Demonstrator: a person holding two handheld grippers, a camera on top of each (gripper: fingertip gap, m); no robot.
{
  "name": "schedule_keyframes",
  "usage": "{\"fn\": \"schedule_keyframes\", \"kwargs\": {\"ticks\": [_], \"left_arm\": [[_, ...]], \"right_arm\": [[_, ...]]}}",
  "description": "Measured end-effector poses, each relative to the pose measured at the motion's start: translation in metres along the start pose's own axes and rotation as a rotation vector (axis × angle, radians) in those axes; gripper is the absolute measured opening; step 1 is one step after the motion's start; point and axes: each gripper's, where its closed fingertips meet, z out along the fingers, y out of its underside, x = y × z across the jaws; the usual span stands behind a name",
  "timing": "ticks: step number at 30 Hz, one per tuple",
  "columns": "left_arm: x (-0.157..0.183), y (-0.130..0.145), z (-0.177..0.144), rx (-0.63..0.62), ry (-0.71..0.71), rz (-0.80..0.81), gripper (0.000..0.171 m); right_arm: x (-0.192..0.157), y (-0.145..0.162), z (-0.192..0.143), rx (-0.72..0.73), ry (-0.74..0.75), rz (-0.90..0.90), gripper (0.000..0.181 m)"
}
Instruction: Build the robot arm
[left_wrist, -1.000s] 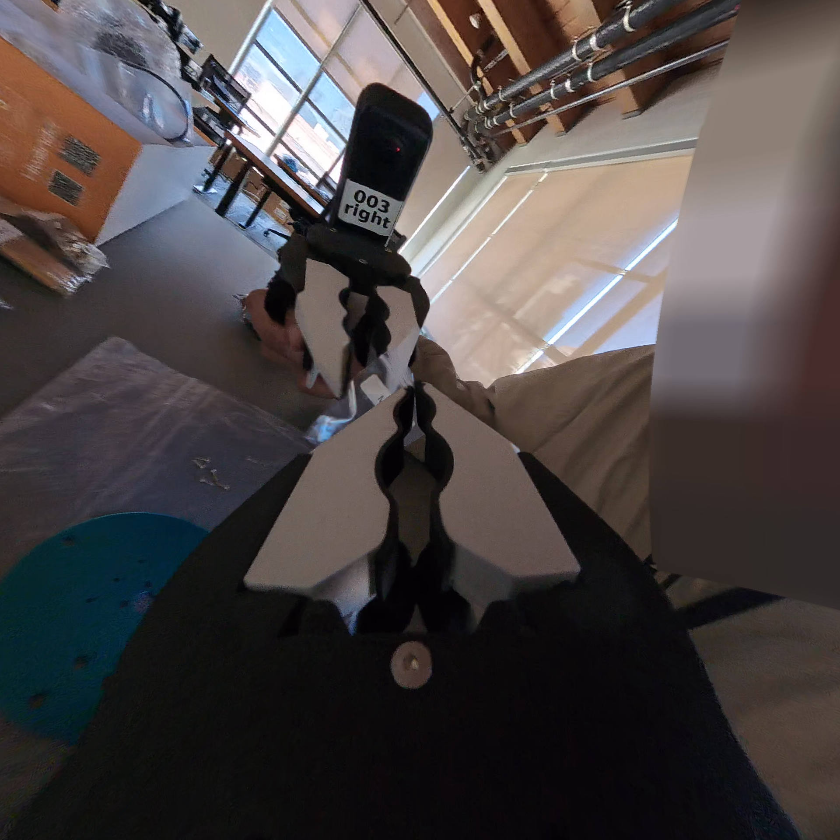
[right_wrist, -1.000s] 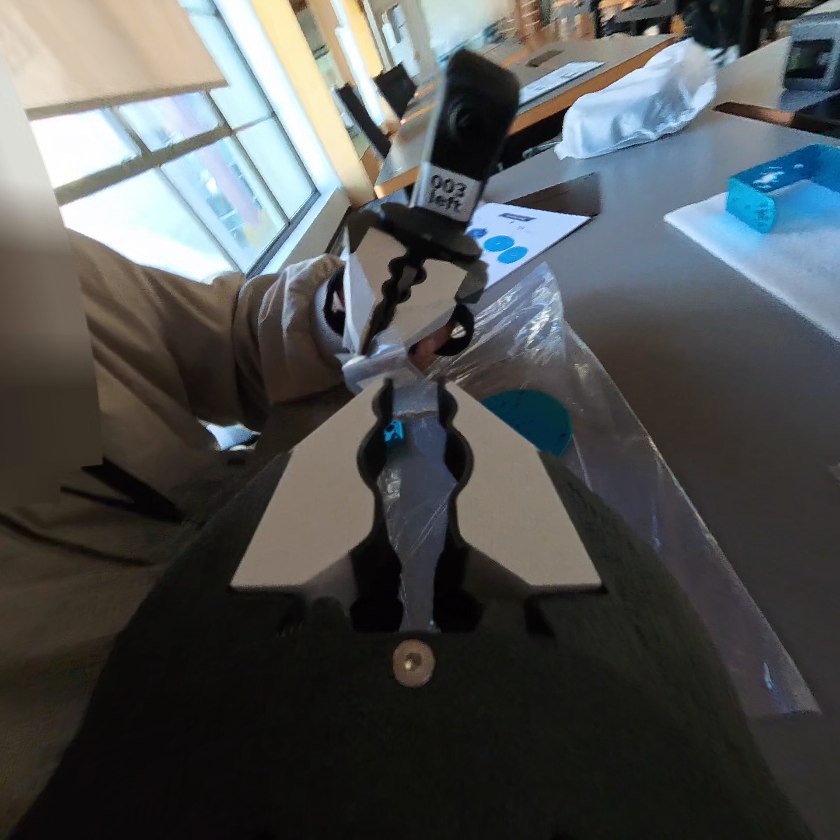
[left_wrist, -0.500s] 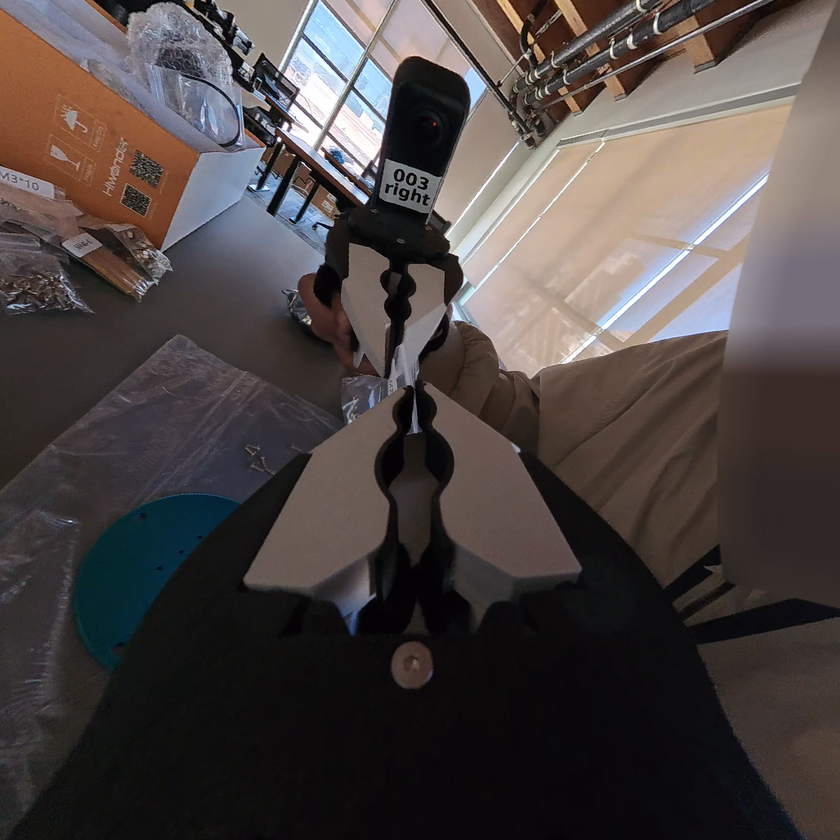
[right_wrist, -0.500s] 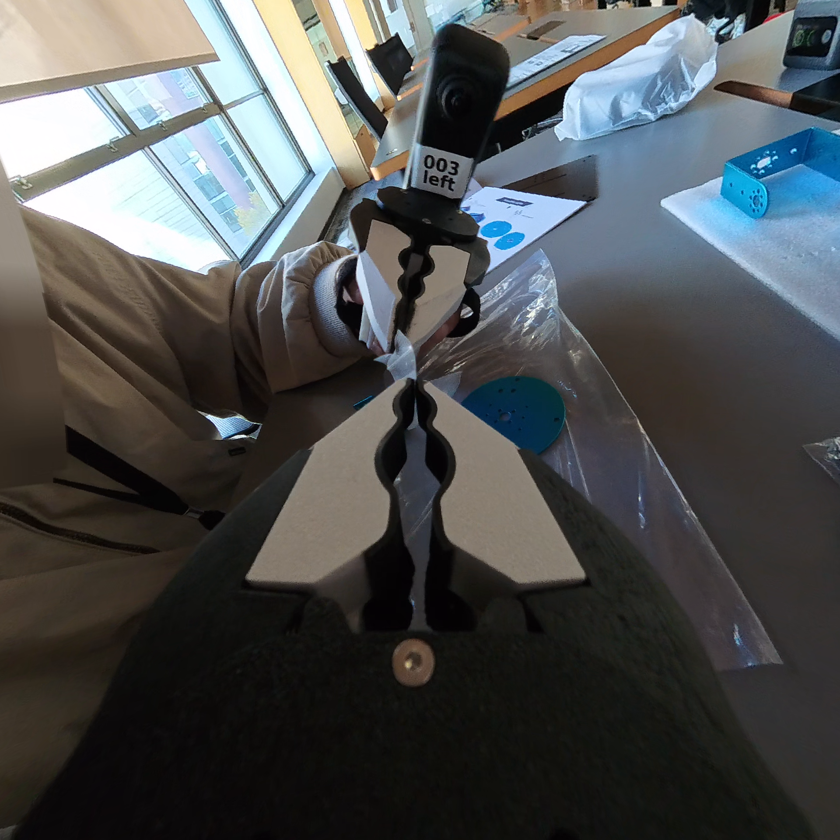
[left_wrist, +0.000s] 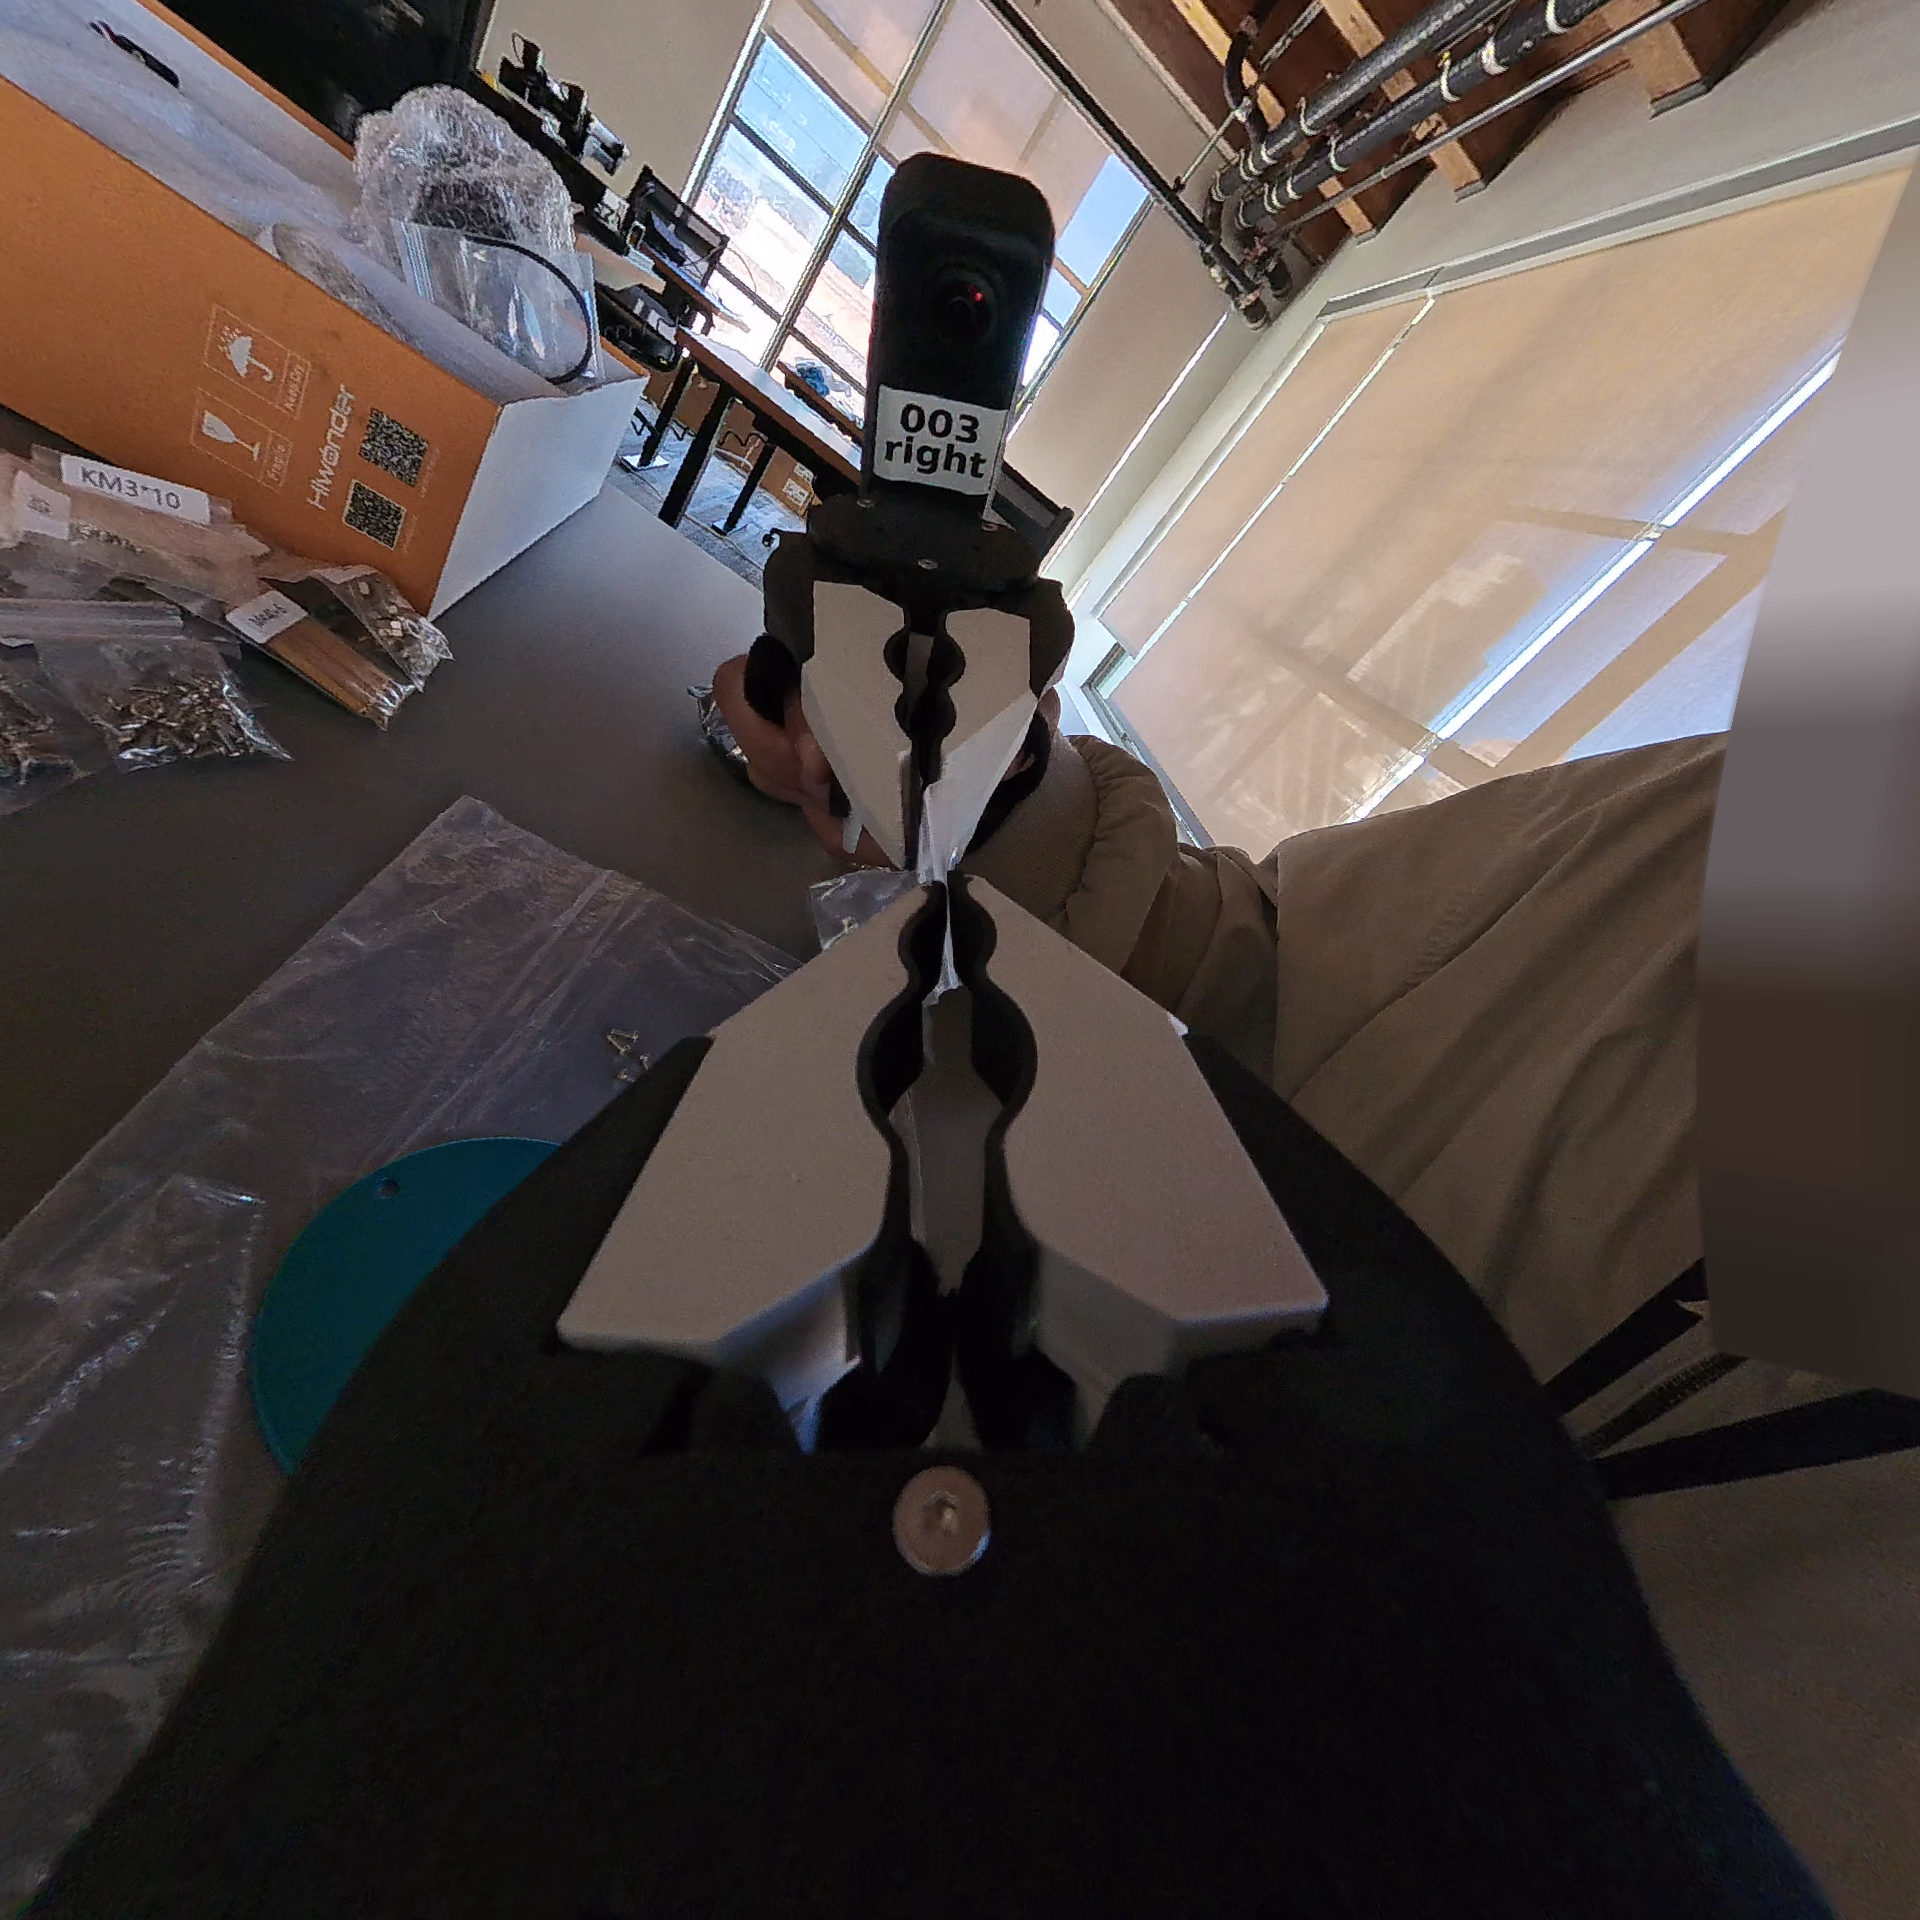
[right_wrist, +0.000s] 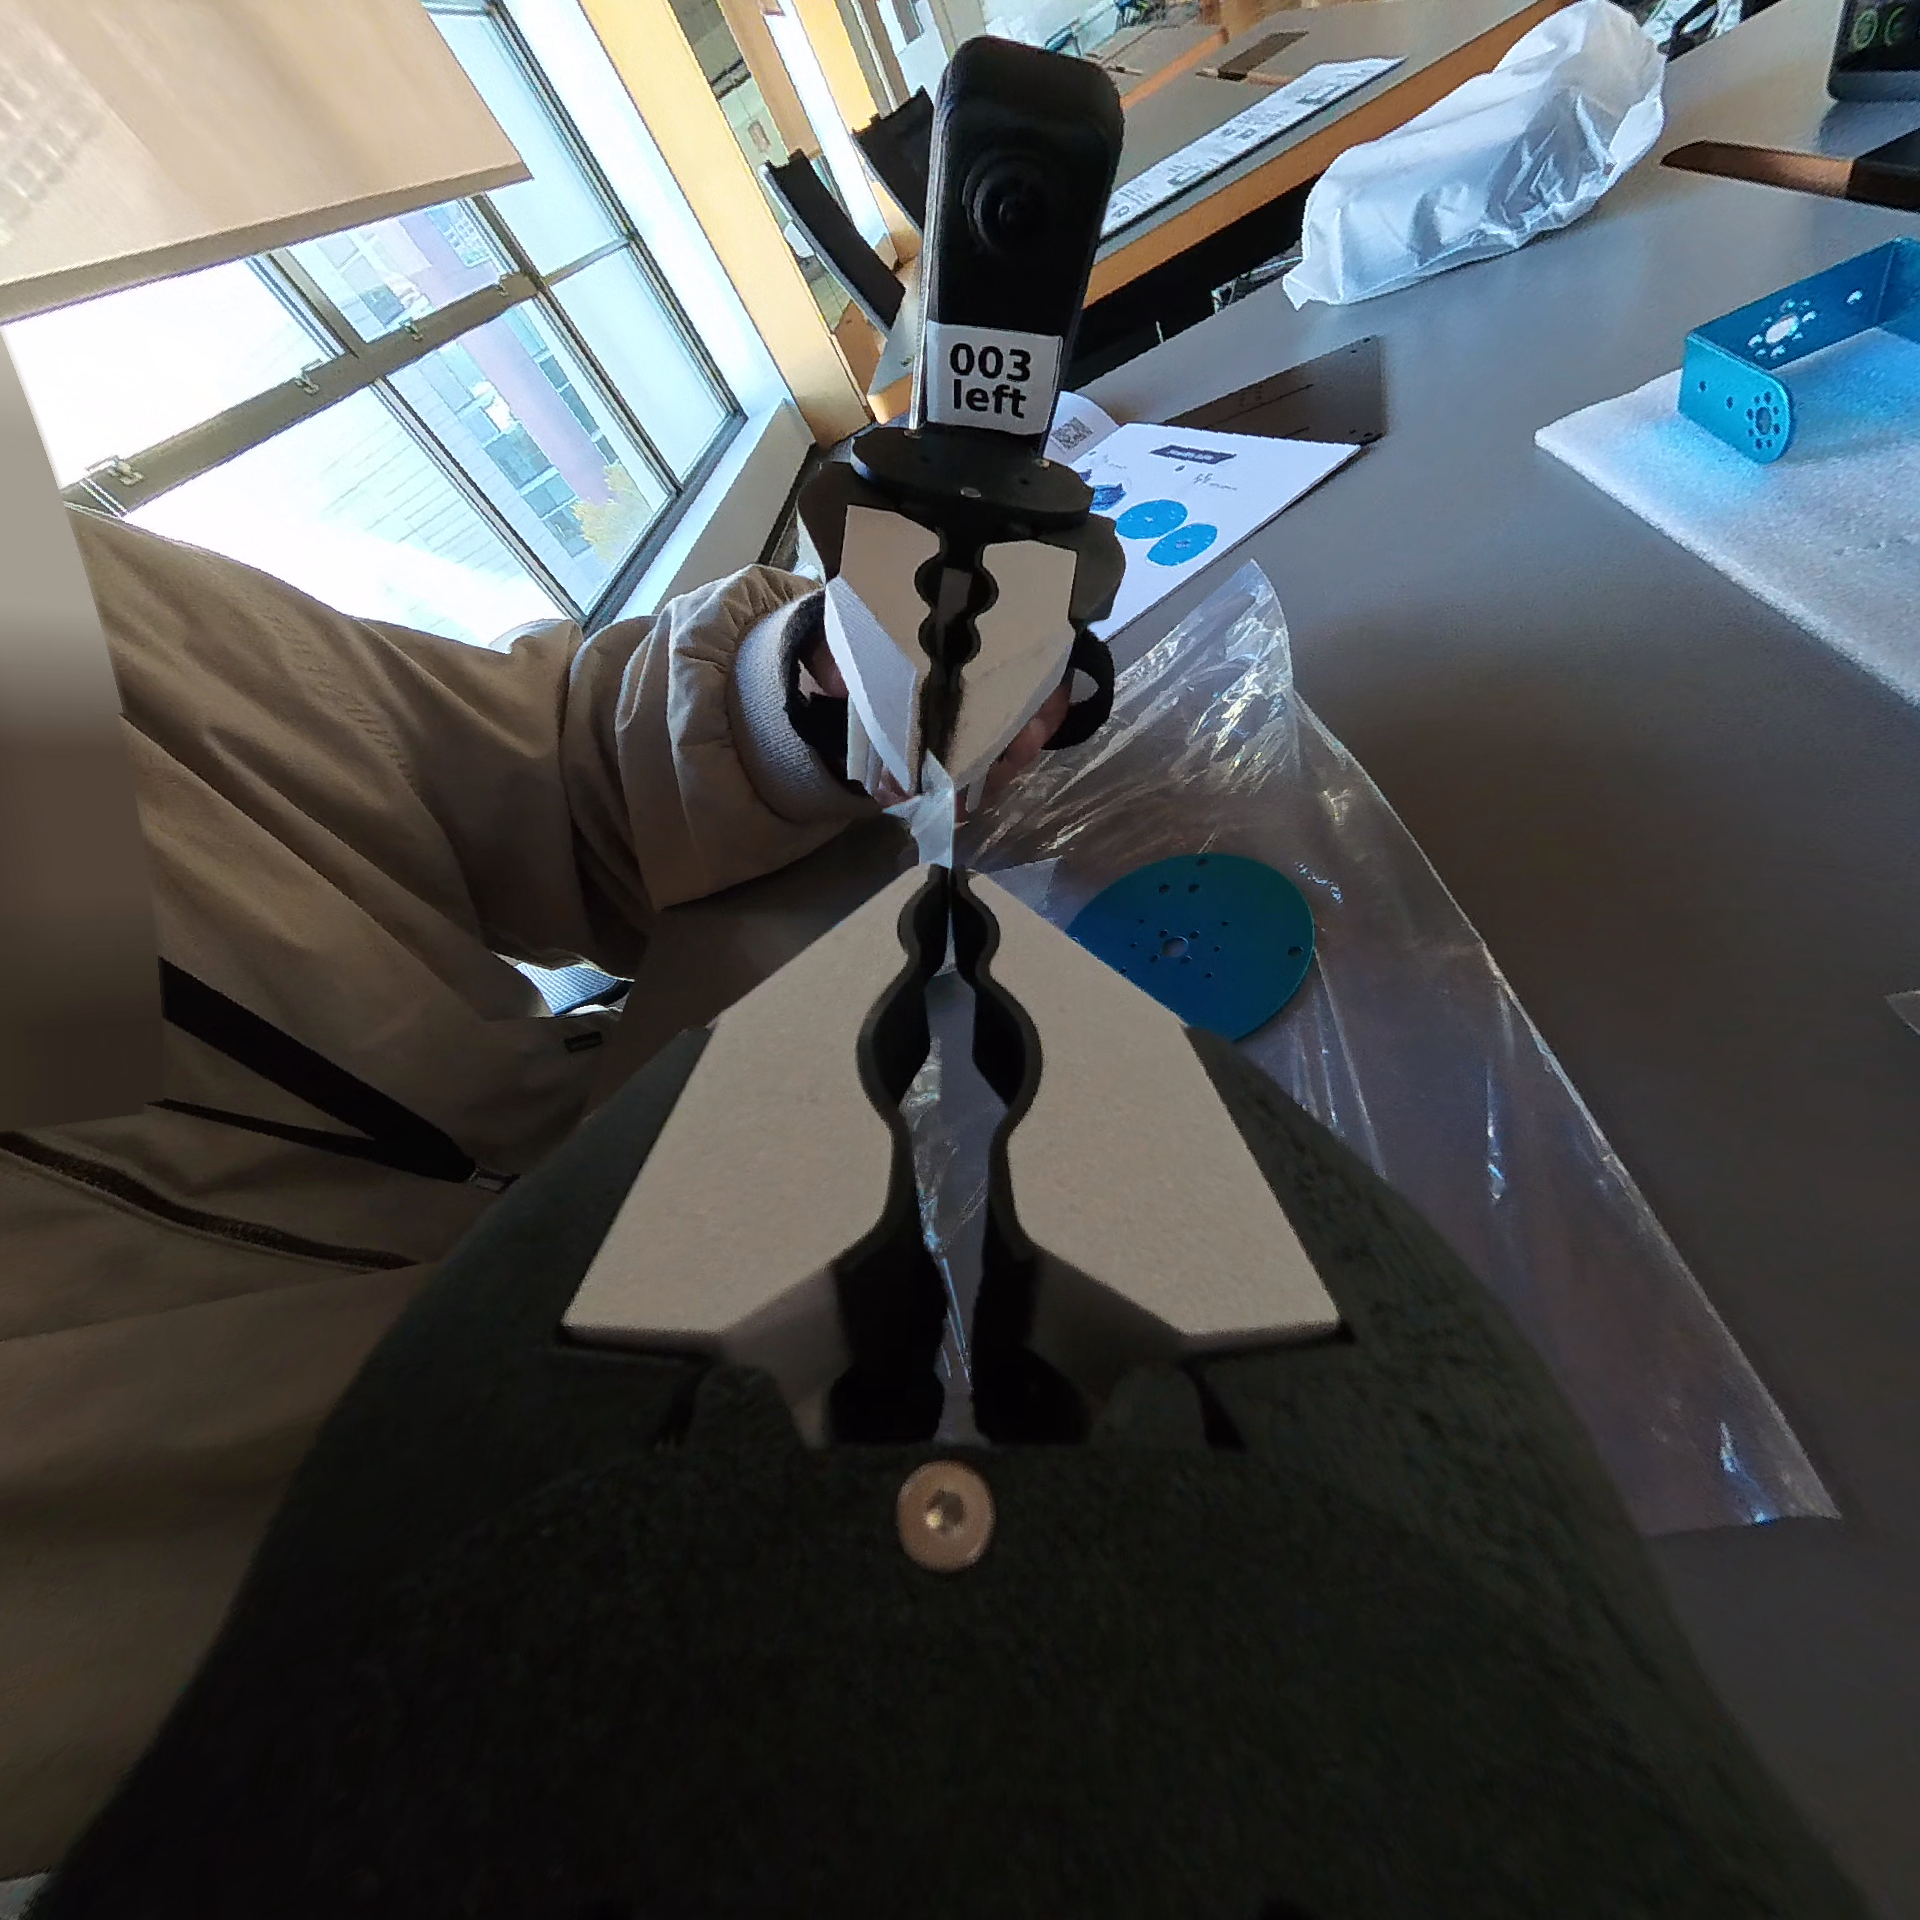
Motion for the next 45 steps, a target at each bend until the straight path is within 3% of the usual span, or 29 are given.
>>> {"fn": "schedule_keyframes", "kwargs": {"ticks": [6,10,13,16,29,45], "left_arm": [[0.001,-0.002,-0.001,0.015,-0.003,0.015,0.000],[-0.007,-0.013,-0.008,0.086,-0.040,-0.007,0.000],[-0.009,-0.018,-0.012,0.125,-0.048,-0.010,0.000],[-0.007,-0.016,-0.009,0.126,-0.039,-0.006,0.000],[0.001,-0.010,0.000,0.118,0.011,-0.005,0.000],[-0.002,-0.009,0.002,0.112,-0.048,0.050,0.000]], "right_arm": [[0.009,-0.003,0.001,0.022,0.067,-0.008,0.001],[0.012,-0.019,-0.006,0.089,0.153,-0.081,0.019],[-0.005,-0.025,-0.005,0.123,0.057,-0.035,0.010],[-0.012,-0.021,0.009,0.129,-0.044,0.090,0.016],[-0.007,-0.015,0.017,0.159,-0.118,0.206,0.000],[-0.005,-0.015,0.016,0.194,-0.213,0.358,0.000]]}}
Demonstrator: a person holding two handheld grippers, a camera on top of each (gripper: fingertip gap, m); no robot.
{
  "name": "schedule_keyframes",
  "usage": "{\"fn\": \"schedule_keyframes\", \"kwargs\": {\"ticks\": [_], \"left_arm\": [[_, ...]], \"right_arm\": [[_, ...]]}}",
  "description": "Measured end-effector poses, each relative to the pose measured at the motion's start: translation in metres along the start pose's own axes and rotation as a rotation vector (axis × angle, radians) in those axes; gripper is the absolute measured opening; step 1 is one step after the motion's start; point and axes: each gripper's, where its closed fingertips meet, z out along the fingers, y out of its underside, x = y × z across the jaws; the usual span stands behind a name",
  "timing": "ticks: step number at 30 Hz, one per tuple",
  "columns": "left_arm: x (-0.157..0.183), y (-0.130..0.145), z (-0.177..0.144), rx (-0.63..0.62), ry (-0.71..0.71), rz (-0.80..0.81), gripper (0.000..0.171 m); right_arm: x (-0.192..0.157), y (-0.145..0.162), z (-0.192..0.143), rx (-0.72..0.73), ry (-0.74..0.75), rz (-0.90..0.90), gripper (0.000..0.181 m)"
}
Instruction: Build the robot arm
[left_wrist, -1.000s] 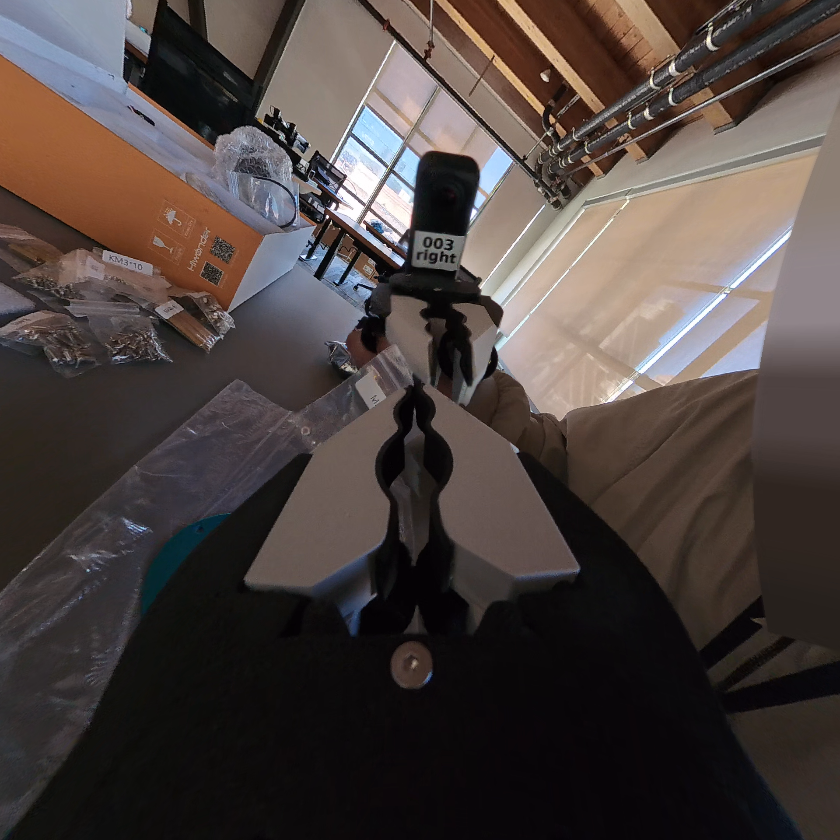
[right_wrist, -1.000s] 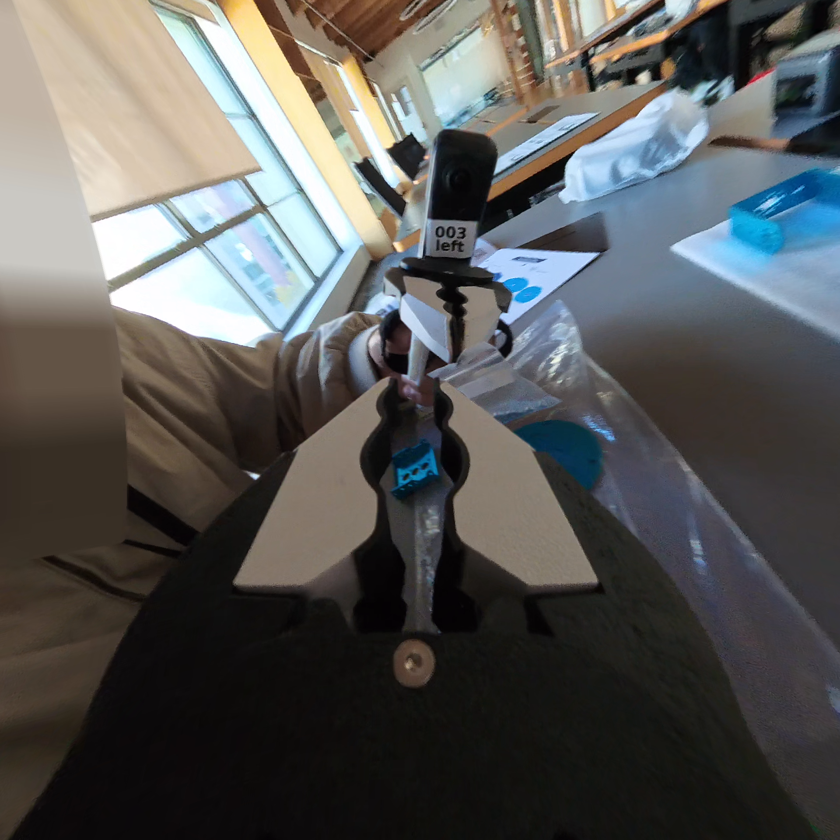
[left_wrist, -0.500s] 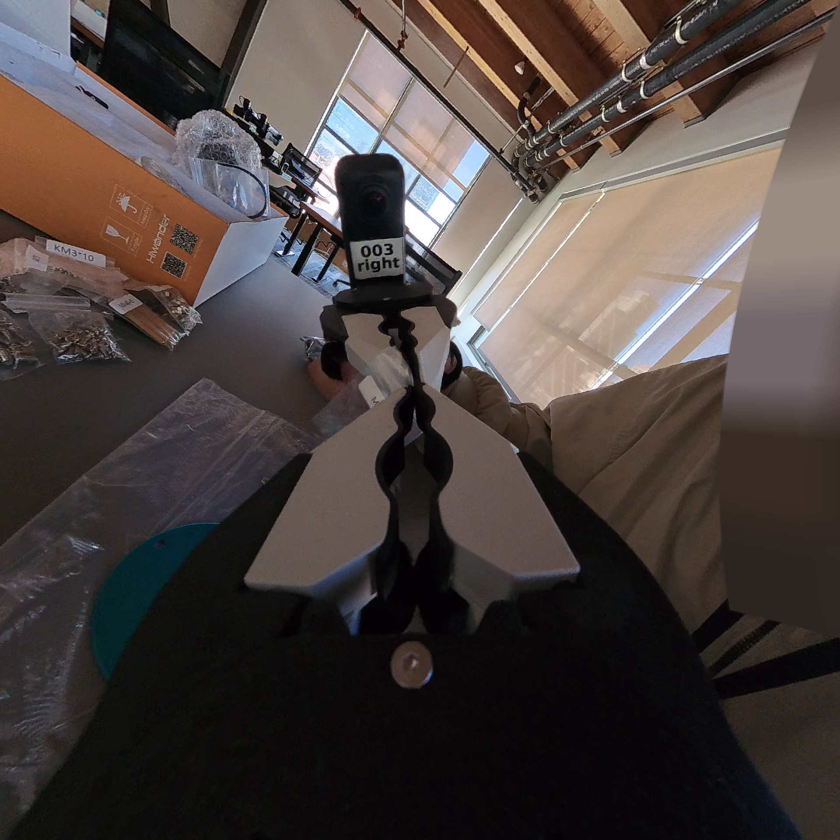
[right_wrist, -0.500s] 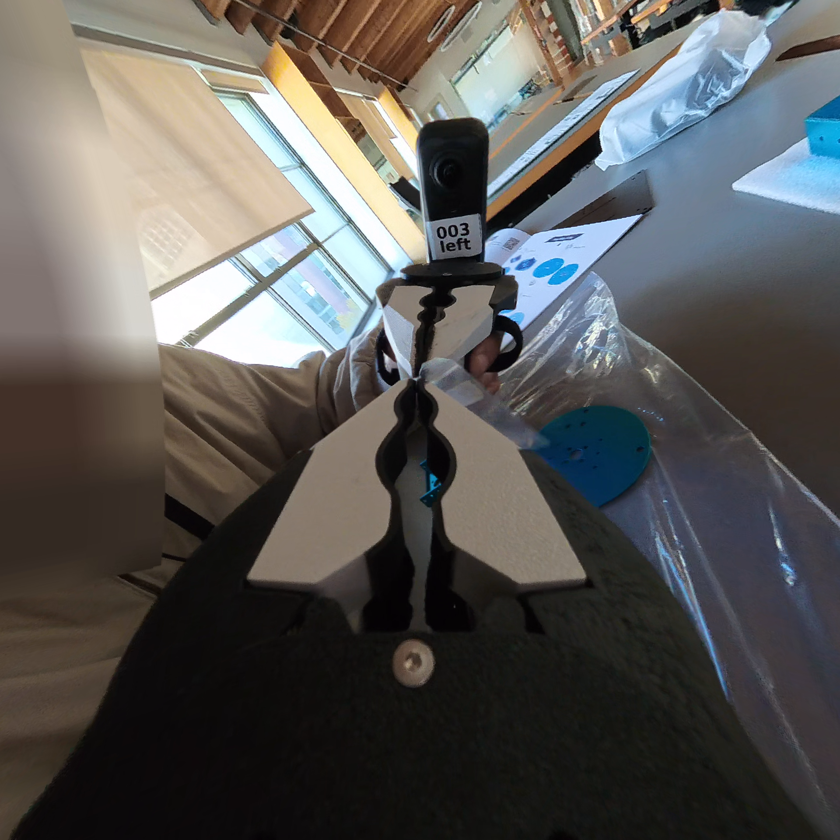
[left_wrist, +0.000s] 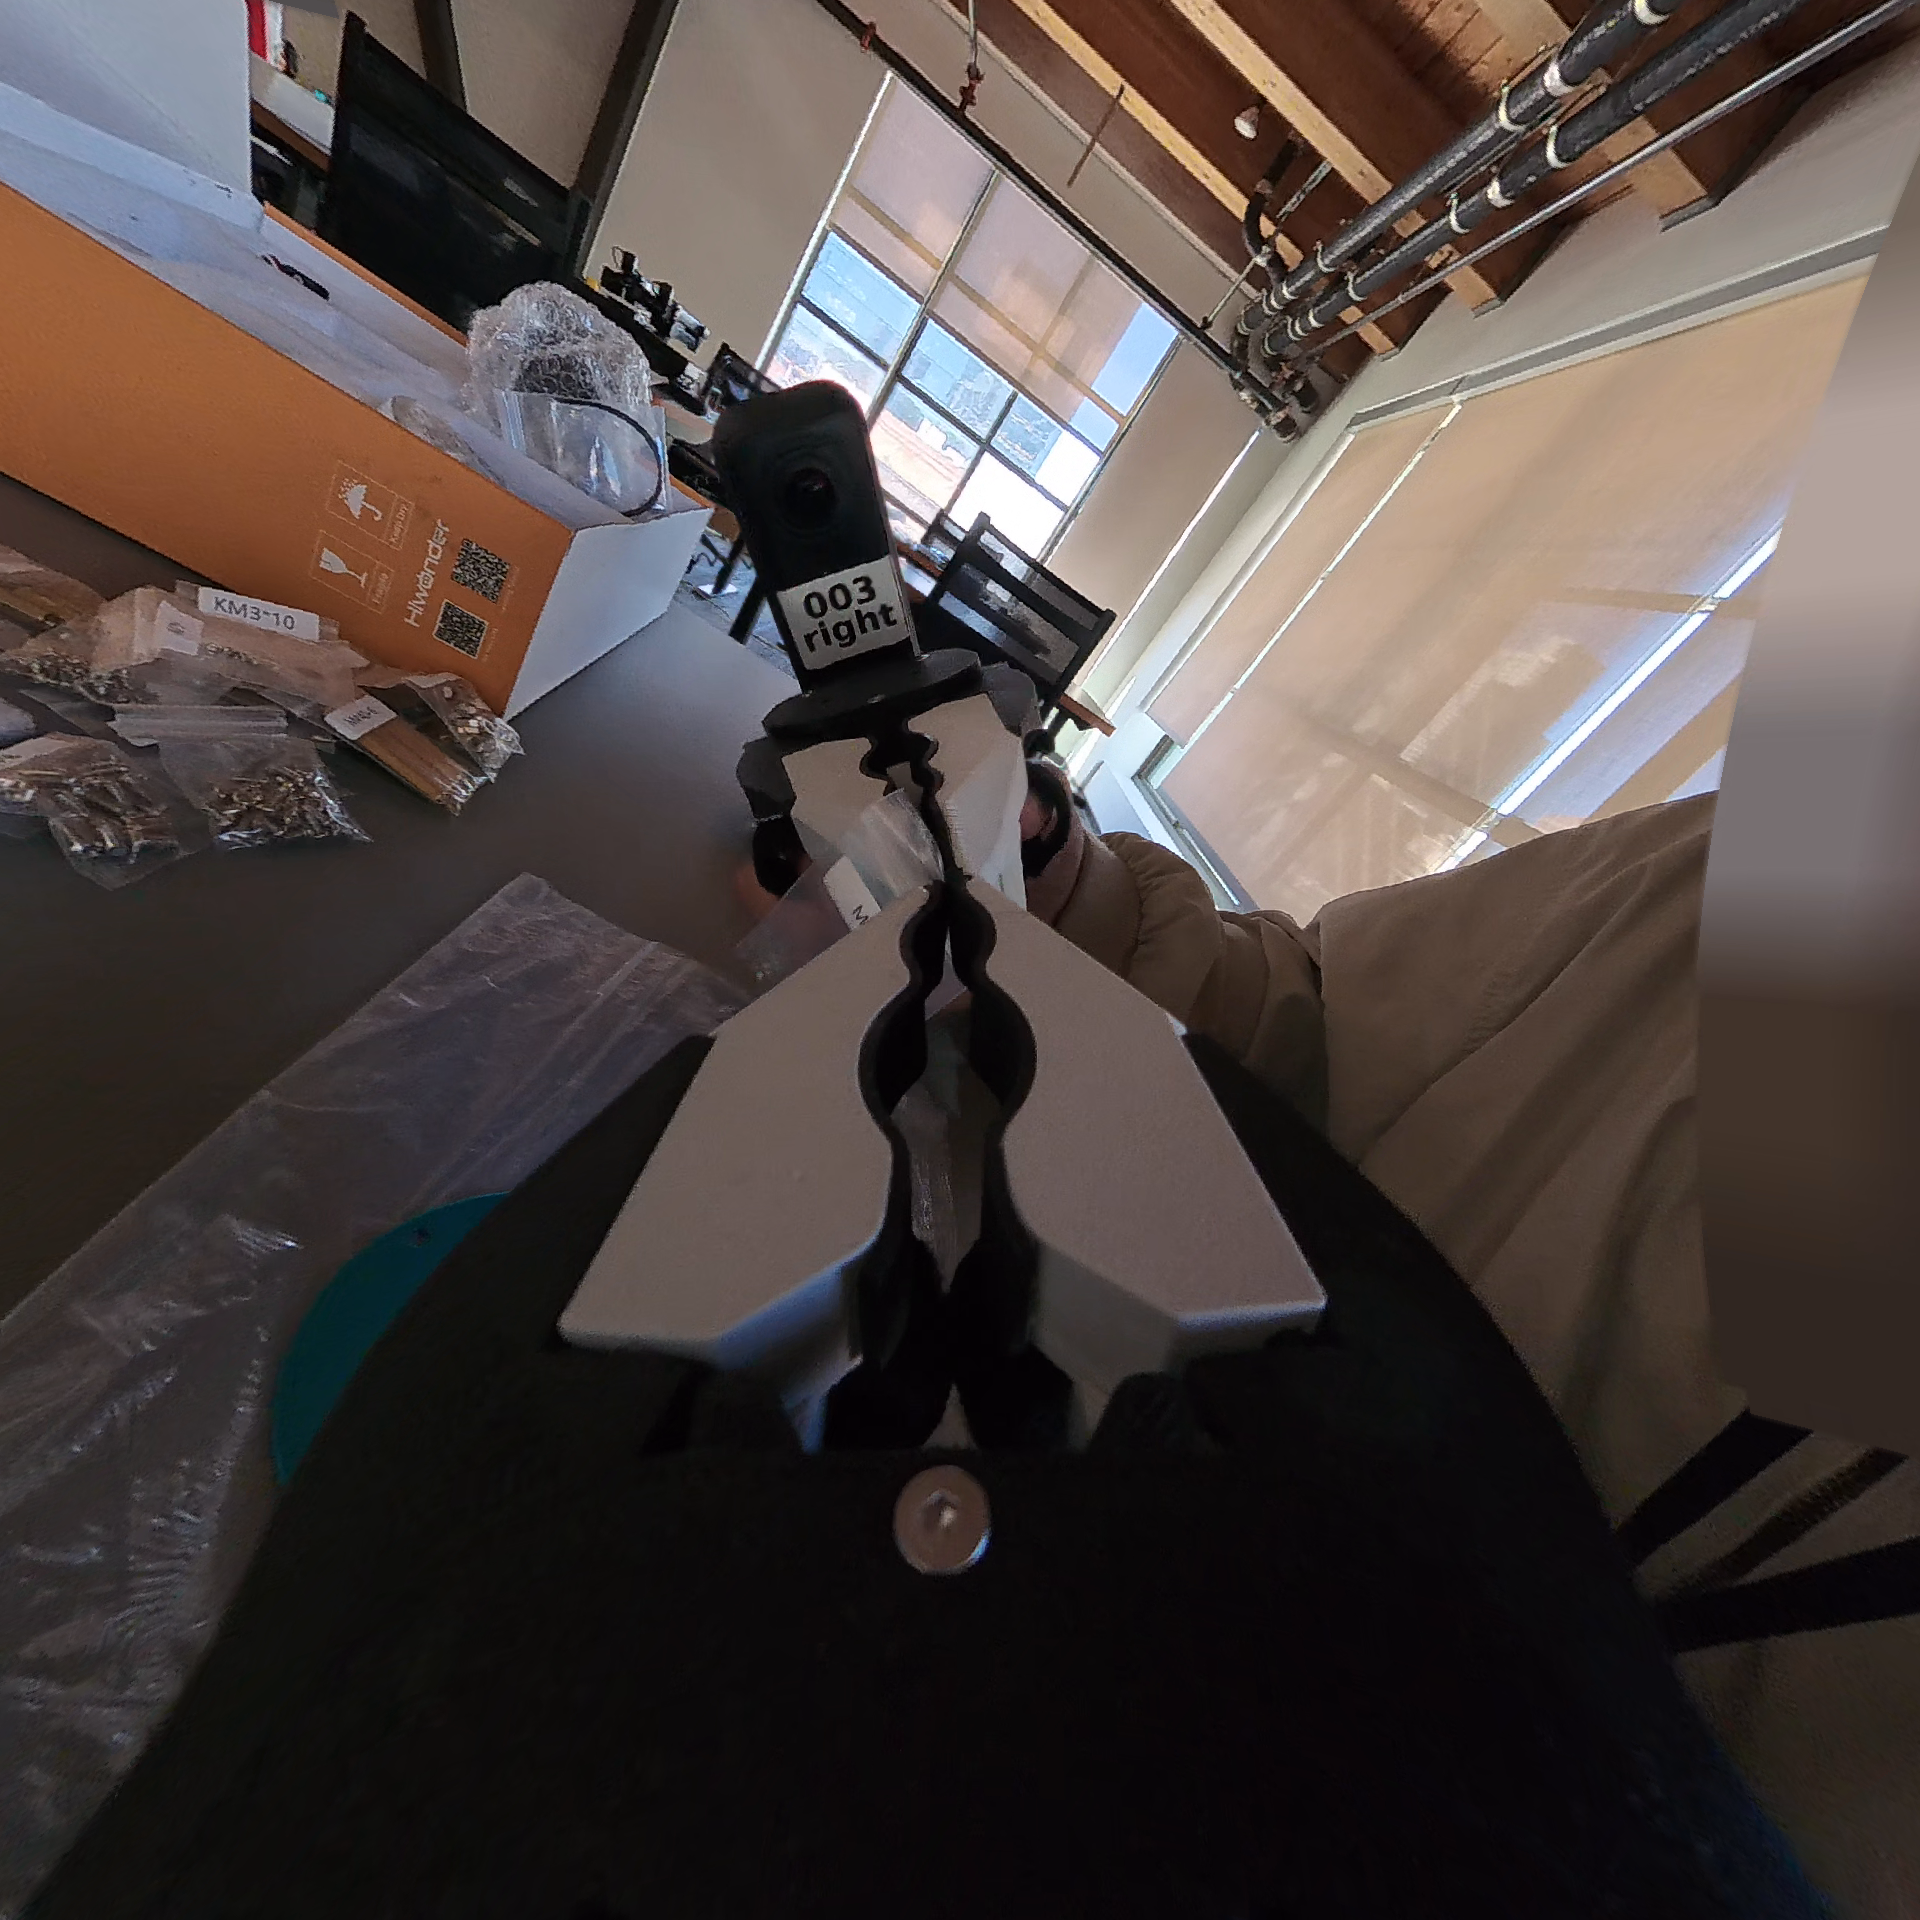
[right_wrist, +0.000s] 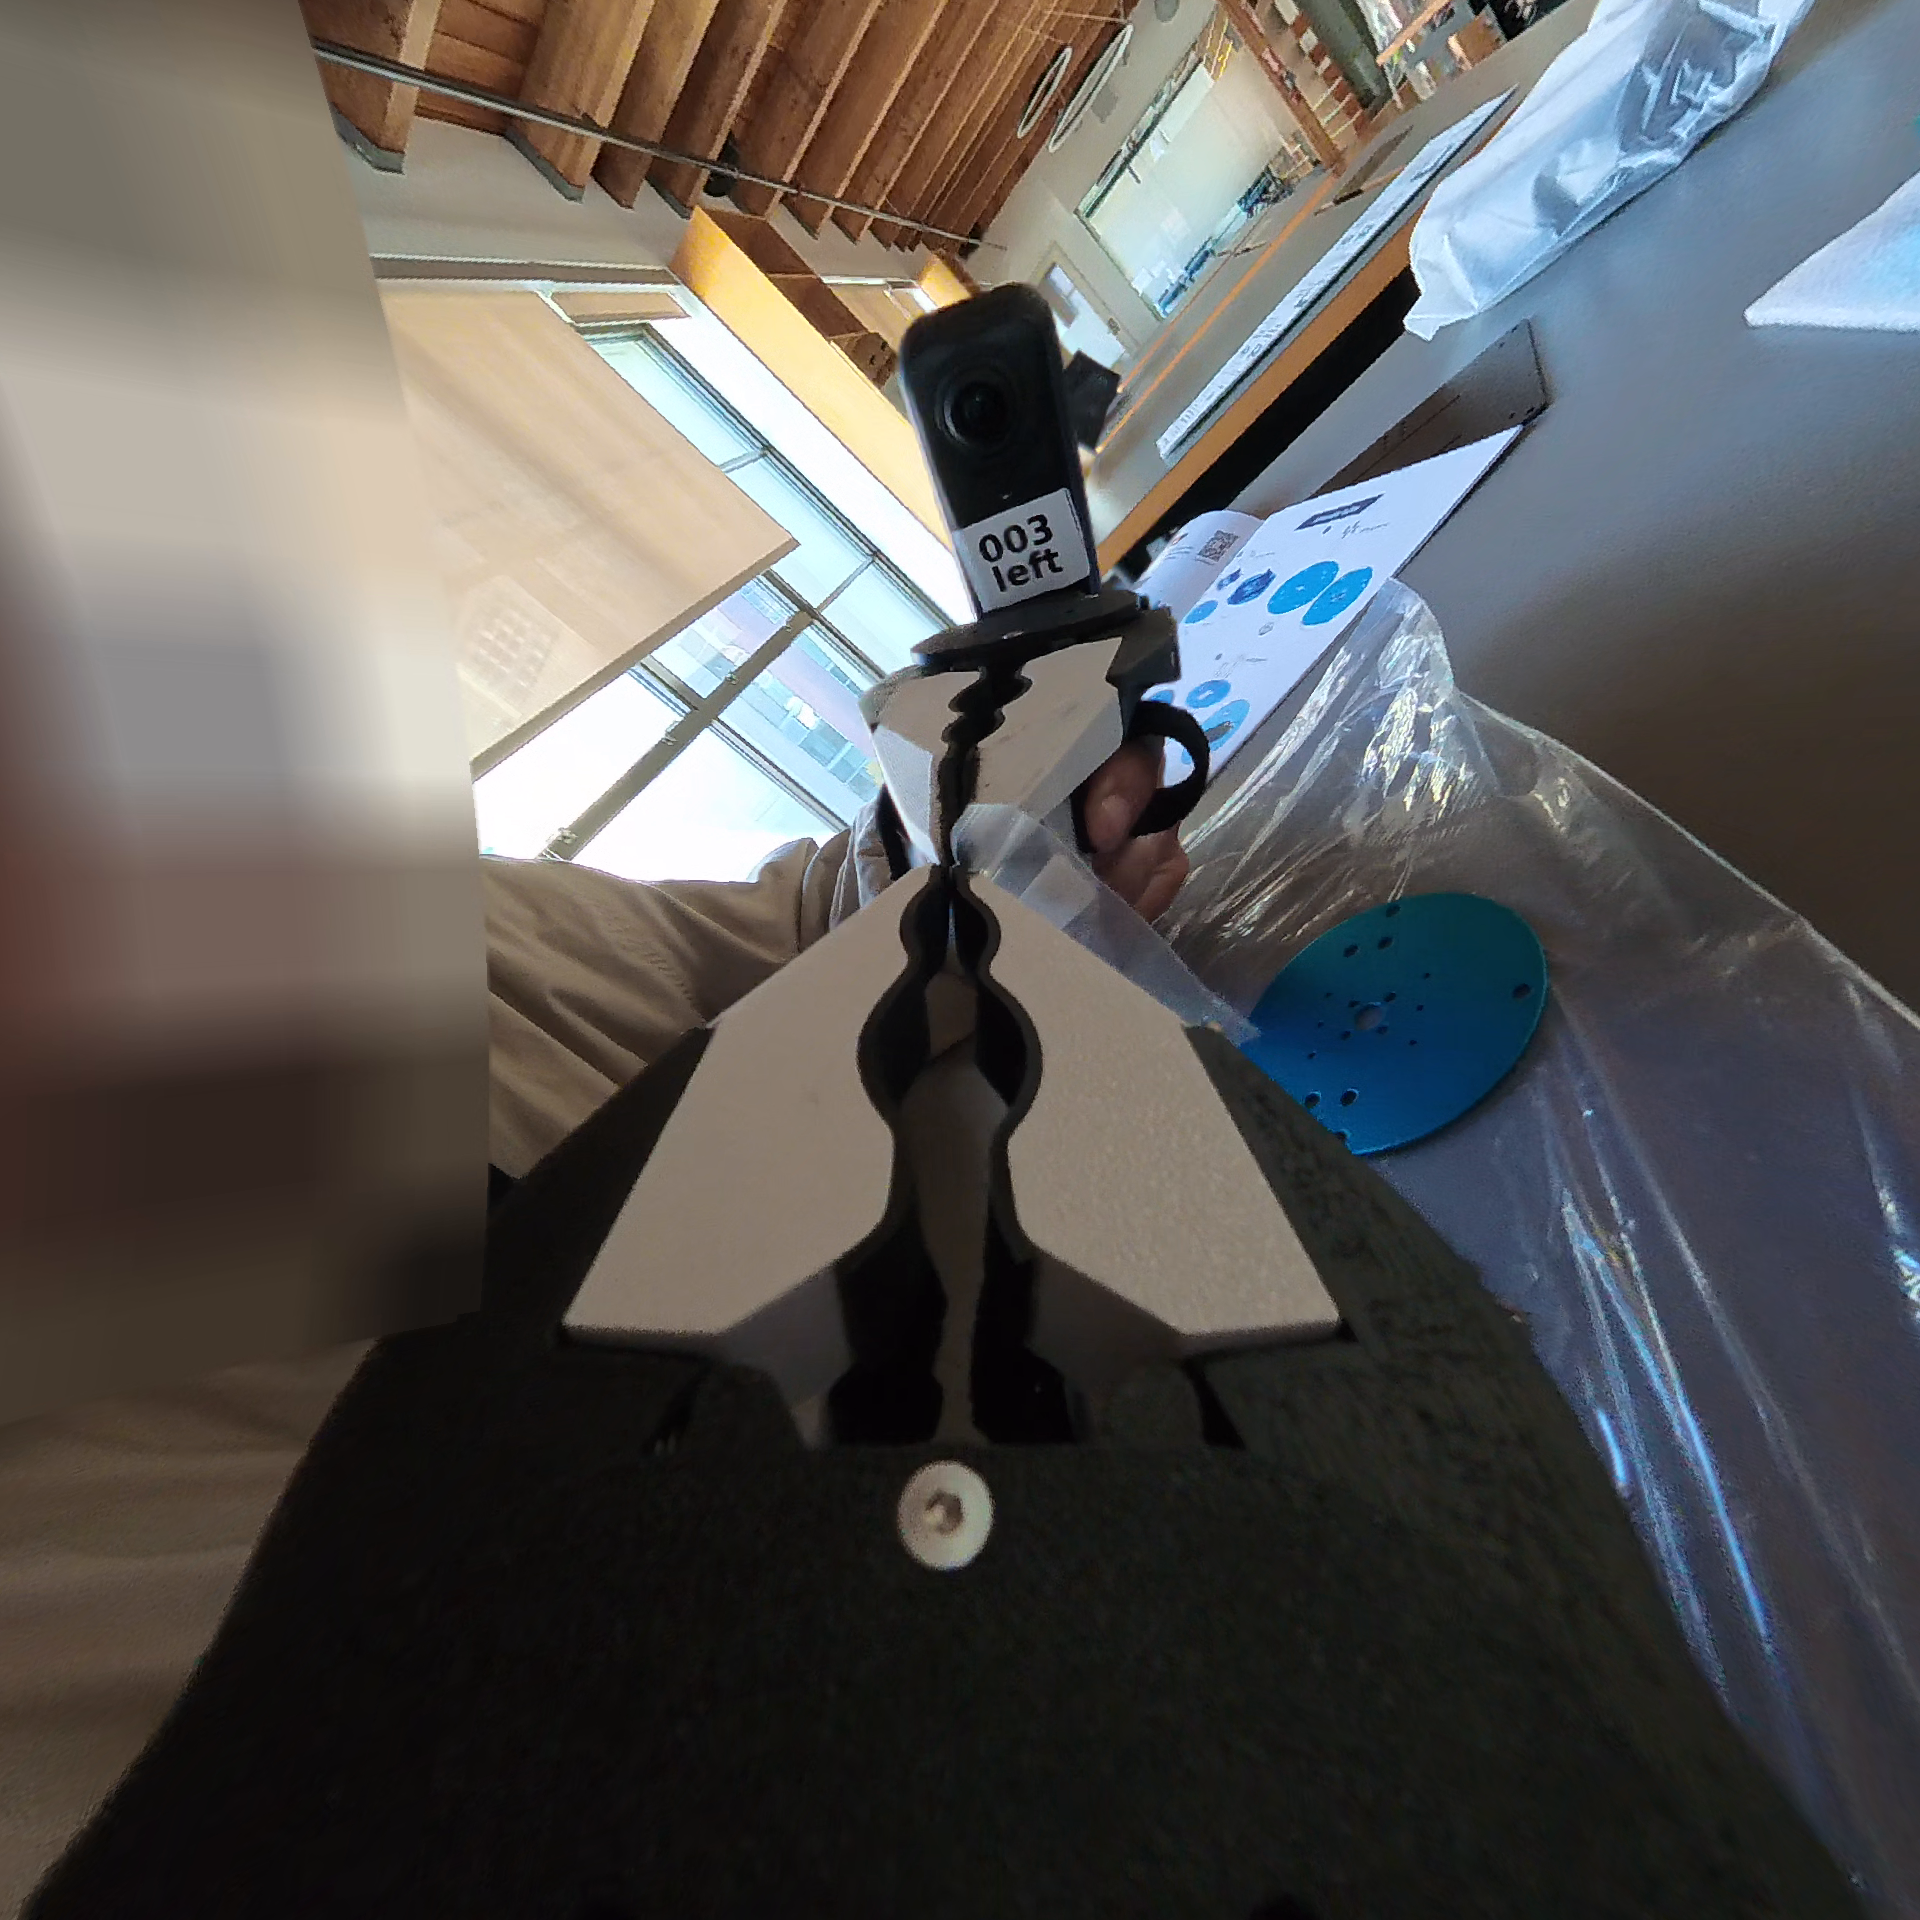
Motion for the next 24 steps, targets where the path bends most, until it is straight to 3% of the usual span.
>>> {"fn": "schedule_keyframes", "kwargs": {"ticks": [4,18,21,24], "left_arm": [[-0.003,0.001,0.001,-0.005,-0.031,0.025,0.000],[-0.006,-0.001,-0.002,-0.003,-0.052,0.027,0.000],[-0.005,0.000,-0.001,0.006,-0.034,0.005,0.000],[-0.005,-0.001,-0.002,0.012,-0.027,-0.004,0.000]], "right_arm": [[0.003,0.000,-0.002,0.010,-0.002,0.060,0.000],[0.009,-0.003,-0.004,0.010,0.075,0.002,0.000],[0.007,-0.002,0.000,0.015,0.057,0.003,0.007],[0.006,-0.001,0.000,0.018,0.035,0.008,0.000]]}}
